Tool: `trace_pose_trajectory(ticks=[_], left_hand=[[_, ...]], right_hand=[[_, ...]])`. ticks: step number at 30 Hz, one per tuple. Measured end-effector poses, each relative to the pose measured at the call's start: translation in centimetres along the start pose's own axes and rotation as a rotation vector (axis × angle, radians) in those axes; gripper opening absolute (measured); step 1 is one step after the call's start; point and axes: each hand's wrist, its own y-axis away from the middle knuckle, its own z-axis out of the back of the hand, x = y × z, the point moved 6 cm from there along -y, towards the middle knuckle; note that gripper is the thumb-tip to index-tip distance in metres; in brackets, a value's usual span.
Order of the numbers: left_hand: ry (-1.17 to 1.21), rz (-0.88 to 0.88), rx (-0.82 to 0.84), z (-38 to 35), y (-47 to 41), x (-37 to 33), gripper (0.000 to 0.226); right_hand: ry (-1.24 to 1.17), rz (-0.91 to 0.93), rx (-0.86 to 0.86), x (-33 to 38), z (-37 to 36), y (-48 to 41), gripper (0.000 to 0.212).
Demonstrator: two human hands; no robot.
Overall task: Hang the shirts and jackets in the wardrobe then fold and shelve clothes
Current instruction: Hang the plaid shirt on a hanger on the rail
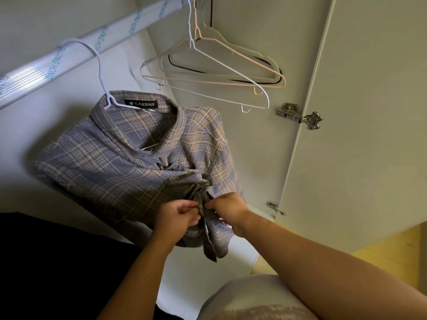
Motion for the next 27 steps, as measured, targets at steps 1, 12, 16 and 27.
trace_pose_trajectory(ticks=[1,12,16,27], left_hand=[[-0.011,-0.002,-0.004,-0.1,0.0,0.0,0.019],[-0.363,-0.103,-0.116,0.3,0.7,-0.6,0.013],[-0.134,0.022,-0.047,-0.2,0.7,0.3,0.021],[-0.099,-0.059,-0.054,-0.3,1.0,-0.2,0.021]], right_hand=[[0.006,-0.004,0.016,0.1,-0.1,0.0,0.015],[0.048,0.015,0.068,0.2,-0.4,0.6,0.015],[0.029,0.021,0.09,0.0,-0.7,0.6,0.017],[0.107,0.059,0.114,0.6,-0.5,1.0,0.021]])
